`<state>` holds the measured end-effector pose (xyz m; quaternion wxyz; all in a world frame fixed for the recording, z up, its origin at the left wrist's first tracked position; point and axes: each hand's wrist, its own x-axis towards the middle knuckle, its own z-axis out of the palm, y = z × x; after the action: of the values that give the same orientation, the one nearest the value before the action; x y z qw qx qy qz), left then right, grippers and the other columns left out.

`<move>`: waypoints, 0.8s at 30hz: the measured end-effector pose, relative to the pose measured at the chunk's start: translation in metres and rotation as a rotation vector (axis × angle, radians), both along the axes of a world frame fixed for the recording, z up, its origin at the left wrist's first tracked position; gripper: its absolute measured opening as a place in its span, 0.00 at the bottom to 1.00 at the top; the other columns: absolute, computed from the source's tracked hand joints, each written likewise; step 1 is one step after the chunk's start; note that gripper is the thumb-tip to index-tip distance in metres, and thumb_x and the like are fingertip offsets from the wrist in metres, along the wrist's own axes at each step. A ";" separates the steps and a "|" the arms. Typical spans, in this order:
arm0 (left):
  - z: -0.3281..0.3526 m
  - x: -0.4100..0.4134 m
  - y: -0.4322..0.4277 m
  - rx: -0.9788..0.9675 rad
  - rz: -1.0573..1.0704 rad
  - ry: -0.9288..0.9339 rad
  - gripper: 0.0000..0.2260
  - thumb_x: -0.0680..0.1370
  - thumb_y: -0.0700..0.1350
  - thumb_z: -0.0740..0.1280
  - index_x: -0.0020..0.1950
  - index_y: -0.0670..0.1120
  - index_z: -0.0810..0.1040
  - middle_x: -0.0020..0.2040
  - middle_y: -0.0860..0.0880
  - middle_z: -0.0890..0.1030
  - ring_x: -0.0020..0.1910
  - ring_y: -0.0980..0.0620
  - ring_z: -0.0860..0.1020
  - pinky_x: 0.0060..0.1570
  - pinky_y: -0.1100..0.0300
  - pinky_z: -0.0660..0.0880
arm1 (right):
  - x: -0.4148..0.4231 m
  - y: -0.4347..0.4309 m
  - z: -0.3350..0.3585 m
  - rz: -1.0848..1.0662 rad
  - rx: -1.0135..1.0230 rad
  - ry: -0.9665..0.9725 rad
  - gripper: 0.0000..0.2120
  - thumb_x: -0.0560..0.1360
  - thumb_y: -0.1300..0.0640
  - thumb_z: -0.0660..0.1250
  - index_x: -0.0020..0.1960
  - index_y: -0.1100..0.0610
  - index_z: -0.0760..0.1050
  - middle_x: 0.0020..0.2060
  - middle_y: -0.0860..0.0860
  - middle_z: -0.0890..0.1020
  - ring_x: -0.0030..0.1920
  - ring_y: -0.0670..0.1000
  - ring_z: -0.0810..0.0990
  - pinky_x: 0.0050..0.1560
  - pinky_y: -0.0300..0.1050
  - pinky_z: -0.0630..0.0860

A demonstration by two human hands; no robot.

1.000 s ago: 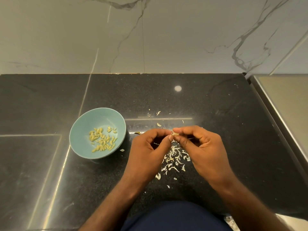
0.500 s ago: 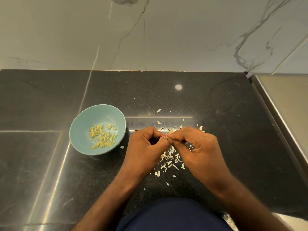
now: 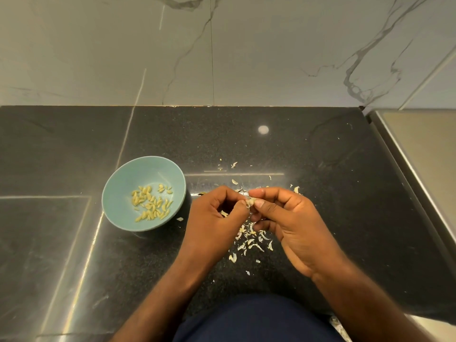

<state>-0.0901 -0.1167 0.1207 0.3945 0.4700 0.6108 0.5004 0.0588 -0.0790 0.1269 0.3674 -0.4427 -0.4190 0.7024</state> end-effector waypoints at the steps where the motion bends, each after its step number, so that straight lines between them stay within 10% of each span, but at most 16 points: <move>1: 0.001 0.000 -0.001 0.027 -0.009 0.044 0.07 0.76 0.40 0.70 0.40 0.51 0.81 0.34 0.55 0.82 0.33 0.60 0.77 0.36 0.67 0.74 | 0.000 0.000 0.000 -0.003 -0.004 -0.001 0.10 0.73 0.62 0.69 0.54 0.62 0.82 0.41 0.56 0.85 0.41 0.50 0.82 0.41 0.41 0.79; 24: -0.008 -0.021 0.004 -0.102 0.125 0.127 0.06 0.77 0.44 0.72 0.43 0.55 0.84 0.35 0.56 0.85 0.33 0.57 0.83 0.34 0.59 0.79 | 0.005 0.003 0.005 -0.040 0.127 -0.107 0.18 0.66 0.57 0.74 0.55 0.59 0.77 0.41 0.60 0.86 0.36 0.52 0.83 0.36 0.43 0.79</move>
<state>-0.1110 -0.1132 0.1125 0.3465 0.4408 0.6875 0.4616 0.0633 -0.0758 0.1319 0.3856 -0.4640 -0.4728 0.6423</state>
